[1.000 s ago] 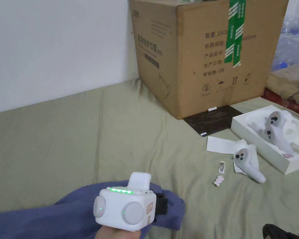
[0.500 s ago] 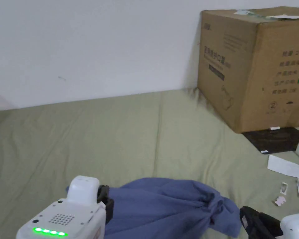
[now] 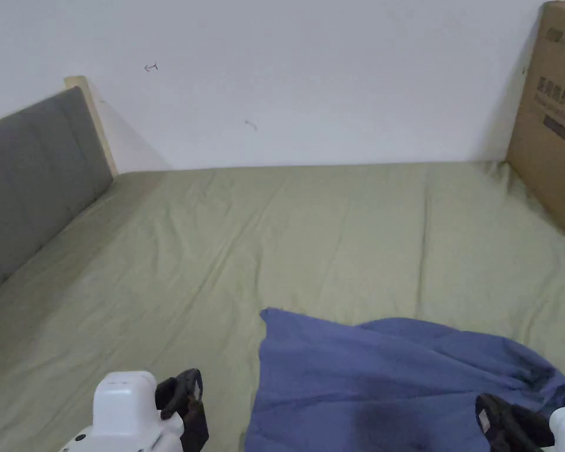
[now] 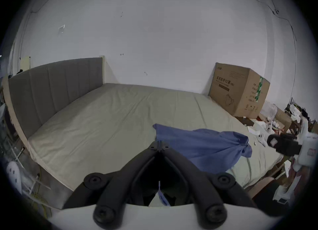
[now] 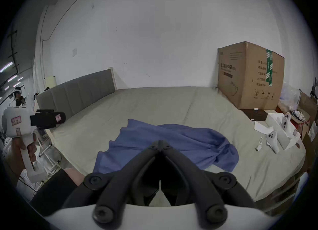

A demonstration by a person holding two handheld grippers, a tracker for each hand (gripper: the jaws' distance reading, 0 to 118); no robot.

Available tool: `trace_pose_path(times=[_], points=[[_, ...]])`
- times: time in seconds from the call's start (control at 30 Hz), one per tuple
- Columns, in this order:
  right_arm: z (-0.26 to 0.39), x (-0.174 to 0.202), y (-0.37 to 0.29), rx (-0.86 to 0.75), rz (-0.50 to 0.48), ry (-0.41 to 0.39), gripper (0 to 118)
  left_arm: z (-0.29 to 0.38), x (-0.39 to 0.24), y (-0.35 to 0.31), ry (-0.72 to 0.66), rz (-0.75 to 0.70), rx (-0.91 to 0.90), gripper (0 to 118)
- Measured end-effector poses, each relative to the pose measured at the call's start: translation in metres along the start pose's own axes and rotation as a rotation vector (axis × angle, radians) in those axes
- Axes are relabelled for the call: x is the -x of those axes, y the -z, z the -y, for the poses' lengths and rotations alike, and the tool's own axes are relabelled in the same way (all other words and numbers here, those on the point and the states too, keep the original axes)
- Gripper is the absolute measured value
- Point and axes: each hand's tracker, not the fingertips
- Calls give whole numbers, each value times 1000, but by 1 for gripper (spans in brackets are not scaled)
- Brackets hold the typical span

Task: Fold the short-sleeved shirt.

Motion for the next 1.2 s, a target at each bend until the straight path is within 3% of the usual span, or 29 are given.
trace_pose_path(times=[0.27,0.47,0.5,0.57,0.6,0.67,0.8,0.87,0.97,1.03,1.13,1.2], points=[[-6,-13,13,27,54,-48,0,10,-3,45,2,38,129,0],[-13,-51,39,34,104,-43,0,-37,-15,168,2,110,215,3],[-13,-57,44,35,106,-38,0,-42,-17,199,13,142,267,15],[-12,-67,51,47,126,-33,0,-46,-19,252,1,105,337,94],[-12,-74,55,59,127,-21,0,-46,-20,282,4,86,394,118],[-12,-86,61,74,118,-13,0,-44,-18,333,-2,63,528,109],[-11,-115,73,88,154,-81,0,-37,-6,410,-87,-1,651,109],[-10,-130,76,90,167,-76,0,-32,-20,415,-89,-41,704,109],[-1,-150,78,127,188,-34,0,-10,-26,436,-4,-37,822,94],[8,-159,77,142,200,-14,0,-5,-49,428,145,-96,737,87],[19,-169,74,164,214,19,0,-4,-67,420,217,-96,705,49],[26,-171,70,173,227,29,0,-7,-80,413,302,-68,688,7]])
